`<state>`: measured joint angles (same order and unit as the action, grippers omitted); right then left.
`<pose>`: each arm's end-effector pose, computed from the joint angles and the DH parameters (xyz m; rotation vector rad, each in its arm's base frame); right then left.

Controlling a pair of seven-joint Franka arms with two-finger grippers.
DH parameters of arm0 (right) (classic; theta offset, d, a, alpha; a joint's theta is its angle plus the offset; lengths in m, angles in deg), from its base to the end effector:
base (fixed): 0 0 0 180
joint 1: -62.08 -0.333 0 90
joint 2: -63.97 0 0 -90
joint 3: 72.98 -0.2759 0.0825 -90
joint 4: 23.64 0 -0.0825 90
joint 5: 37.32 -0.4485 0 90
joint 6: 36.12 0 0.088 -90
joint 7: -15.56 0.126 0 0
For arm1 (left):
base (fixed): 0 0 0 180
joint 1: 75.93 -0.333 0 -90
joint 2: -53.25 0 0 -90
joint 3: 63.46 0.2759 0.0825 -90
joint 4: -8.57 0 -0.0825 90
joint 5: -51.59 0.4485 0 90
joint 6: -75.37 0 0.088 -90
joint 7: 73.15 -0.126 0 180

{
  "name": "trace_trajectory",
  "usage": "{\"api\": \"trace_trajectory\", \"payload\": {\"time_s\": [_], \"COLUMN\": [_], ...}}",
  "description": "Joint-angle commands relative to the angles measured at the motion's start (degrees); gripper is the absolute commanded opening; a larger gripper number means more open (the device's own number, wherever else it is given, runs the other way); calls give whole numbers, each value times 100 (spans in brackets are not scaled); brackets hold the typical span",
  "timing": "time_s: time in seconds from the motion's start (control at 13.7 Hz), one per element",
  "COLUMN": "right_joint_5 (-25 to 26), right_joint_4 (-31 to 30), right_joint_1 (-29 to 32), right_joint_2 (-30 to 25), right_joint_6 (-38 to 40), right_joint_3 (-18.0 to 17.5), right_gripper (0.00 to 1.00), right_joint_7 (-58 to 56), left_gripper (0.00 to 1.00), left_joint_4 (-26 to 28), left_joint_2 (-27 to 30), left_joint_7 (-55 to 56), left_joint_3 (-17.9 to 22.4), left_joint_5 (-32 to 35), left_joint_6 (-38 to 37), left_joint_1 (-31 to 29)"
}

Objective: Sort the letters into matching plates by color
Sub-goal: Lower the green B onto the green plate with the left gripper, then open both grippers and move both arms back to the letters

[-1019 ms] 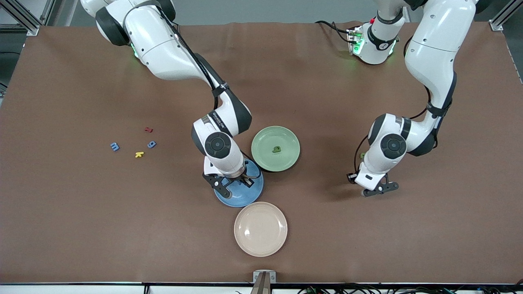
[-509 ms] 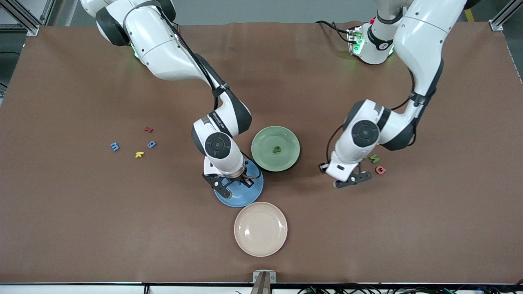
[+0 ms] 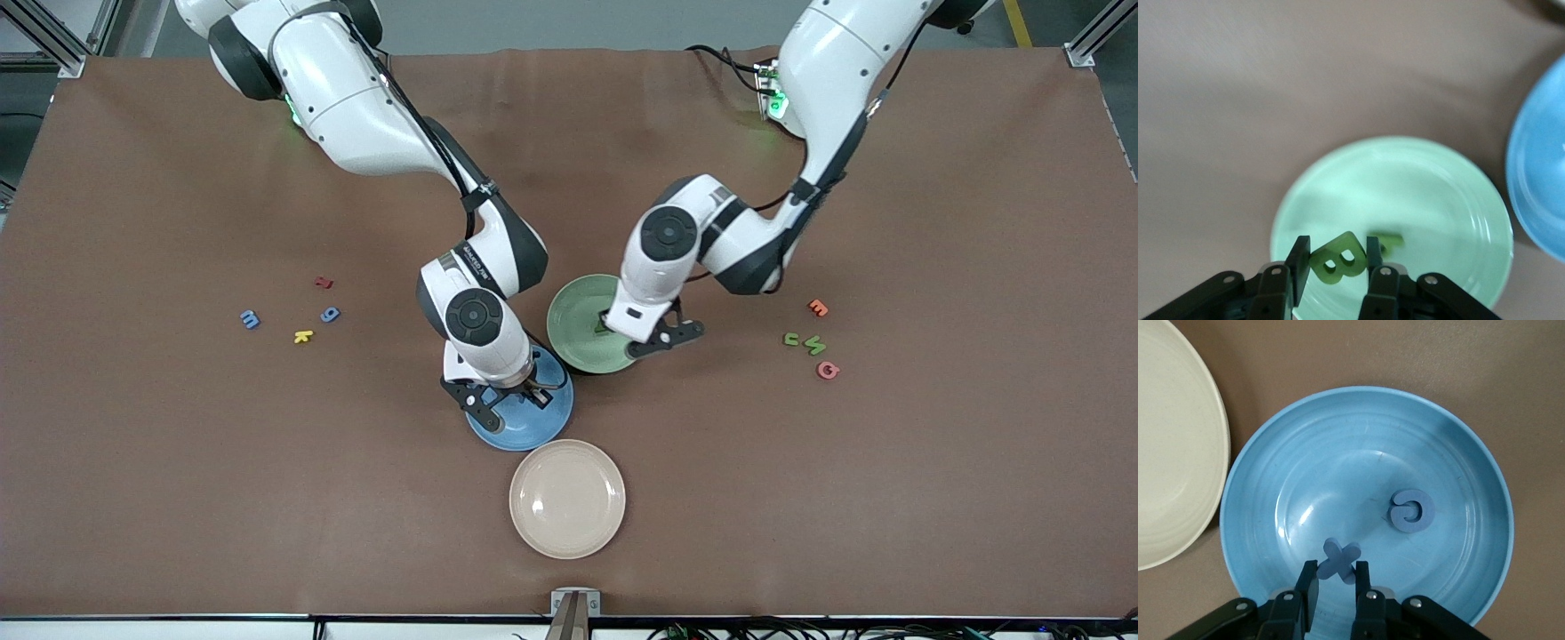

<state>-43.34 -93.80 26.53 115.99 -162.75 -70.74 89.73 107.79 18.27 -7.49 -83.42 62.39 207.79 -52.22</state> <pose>0.6535 0.4430 0.1504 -2.8298 1.1242 -0.0012 0.5109 -0.4719 0.1522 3.0595 0.4876 -0.0618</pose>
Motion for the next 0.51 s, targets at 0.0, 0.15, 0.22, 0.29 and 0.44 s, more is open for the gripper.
{"api": "trace_trajectory", "payload": {"time_s": [0.0,0.15,0.22,0.29,0.44], "right_joint_5": [-4,-4,-4,-4,-4], "right_joint_4": [213,213,213,213,213], "right_joint_1": [-48,-48,-48,-48,-48], "right_joint_2": [142,150,150,150,150], "right_joint_6": [33,33,33,33,33], "right_joint_3": [49,49,49,49,49], "right_gripper": [1,1,1,1,2], "right_joint_7": [124,124,124,124,124], "left_gripper": [21,21,21,21,23], "left_joint_4": [-403,-604,-614,-632,-632], "left_joint_2": [-324,-543,-597,-667,-711], "left_joint_7": [227,377,439,448,448], "left_joint_3": [36,72,80,98,98], "left_joint_5": [-35,-34,-8,-8,-8], "left_joint_6": [-111,-111,-103,-103,-103], "left_joint_1": [282,511,599,661,679]}}
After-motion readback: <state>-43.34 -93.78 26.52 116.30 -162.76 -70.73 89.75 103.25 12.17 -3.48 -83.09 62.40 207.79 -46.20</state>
